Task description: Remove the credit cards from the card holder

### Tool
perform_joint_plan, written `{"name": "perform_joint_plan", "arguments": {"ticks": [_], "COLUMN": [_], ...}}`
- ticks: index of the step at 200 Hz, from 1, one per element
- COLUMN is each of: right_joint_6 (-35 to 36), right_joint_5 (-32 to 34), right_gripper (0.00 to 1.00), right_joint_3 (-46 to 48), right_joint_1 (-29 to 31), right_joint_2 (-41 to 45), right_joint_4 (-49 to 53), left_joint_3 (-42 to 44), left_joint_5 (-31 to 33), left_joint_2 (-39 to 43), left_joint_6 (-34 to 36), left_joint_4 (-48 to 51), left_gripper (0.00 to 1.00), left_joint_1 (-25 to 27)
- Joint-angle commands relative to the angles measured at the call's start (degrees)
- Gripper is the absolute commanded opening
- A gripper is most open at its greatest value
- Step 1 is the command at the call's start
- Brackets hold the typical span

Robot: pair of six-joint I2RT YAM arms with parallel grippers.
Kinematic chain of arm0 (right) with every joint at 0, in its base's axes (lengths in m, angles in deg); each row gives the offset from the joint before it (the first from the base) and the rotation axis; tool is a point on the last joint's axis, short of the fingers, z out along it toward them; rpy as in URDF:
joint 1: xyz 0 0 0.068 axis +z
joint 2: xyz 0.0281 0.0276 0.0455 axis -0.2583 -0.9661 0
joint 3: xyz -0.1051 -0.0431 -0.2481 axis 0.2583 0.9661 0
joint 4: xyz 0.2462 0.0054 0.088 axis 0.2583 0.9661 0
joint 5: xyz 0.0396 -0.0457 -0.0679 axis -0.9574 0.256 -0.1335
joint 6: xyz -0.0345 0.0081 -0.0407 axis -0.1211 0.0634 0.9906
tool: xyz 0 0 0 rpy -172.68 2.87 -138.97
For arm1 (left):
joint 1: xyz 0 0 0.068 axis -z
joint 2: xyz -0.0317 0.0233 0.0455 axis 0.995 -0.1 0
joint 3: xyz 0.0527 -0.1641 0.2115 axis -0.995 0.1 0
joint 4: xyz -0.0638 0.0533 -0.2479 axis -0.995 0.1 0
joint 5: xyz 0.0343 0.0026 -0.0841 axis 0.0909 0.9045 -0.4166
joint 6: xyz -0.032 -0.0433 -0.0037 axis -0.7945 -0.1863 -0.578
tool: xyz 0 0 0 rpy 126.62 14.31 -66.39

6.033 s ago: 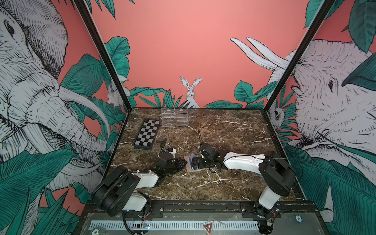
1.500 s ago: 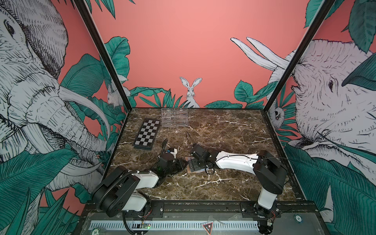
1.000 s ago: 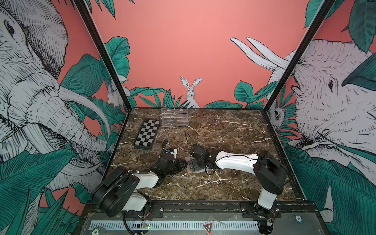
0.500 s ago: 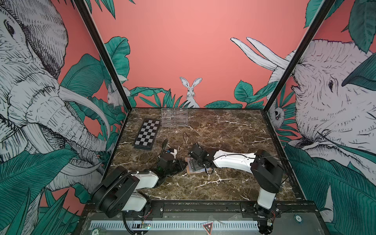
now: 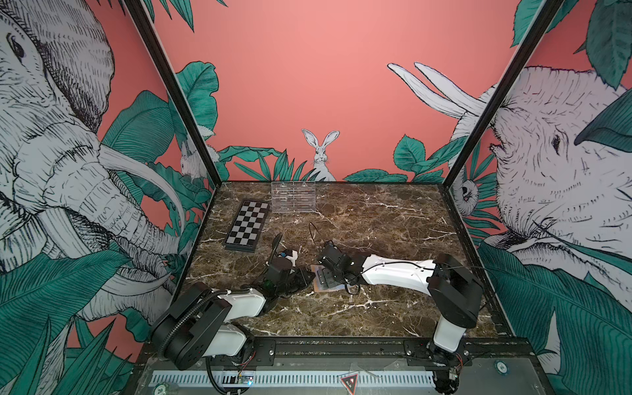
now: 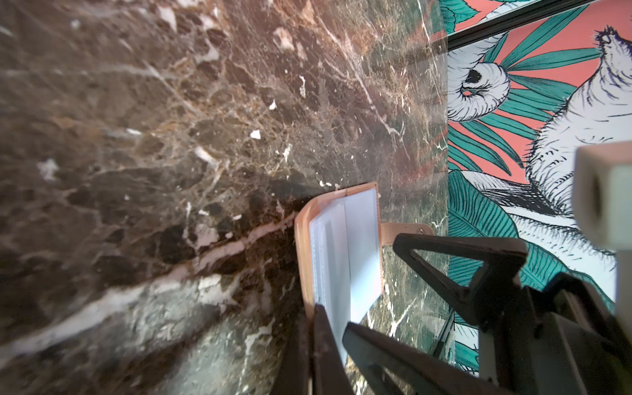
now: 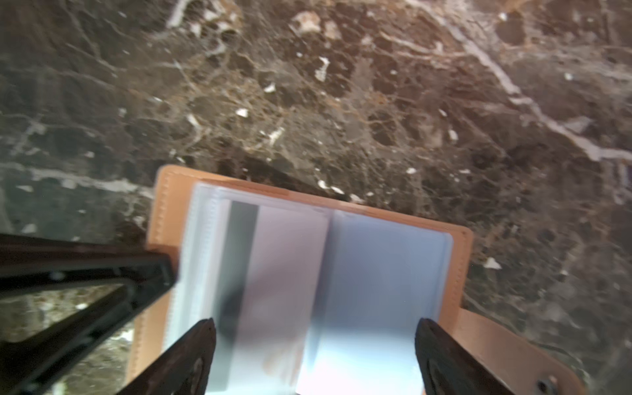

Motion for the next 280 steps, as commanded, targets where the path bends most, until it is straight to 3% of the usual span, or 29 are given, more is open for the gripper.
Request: {"name": "perform_joint_plan", "arguments": {"ticks": [1, 136, 280], "right_joint_6": [-0.13, -0.39, 0.09], "right_joint_5": [-2.20, -1.47, 12.29], "right_gripper": [0.90, 0.89, 0.90], "right_joint_3": [0.26, -2.33, -13.87], "right_joint_1": [0.35, 0.52, 4.39], "right_joint_2": [0.56, -3.06, -9.82], "right_joint_4": [-2.65, 1.01, 17.74], "left_joint_3": [-0.31, -0.04, -0.61], "left_joint_5": [0.66, 0.84, 0.66], "left_joint_2": [1.57, 1.96, 2.67], "left_joint_6": [0.64, 0.65, 0.65], "left_joint_4": [0.52, 0.64, 0.86], "left_gripper": [0.00, 0.00, 0.00], "left_joint_1": [0.36, 0.44, 0.91]}}
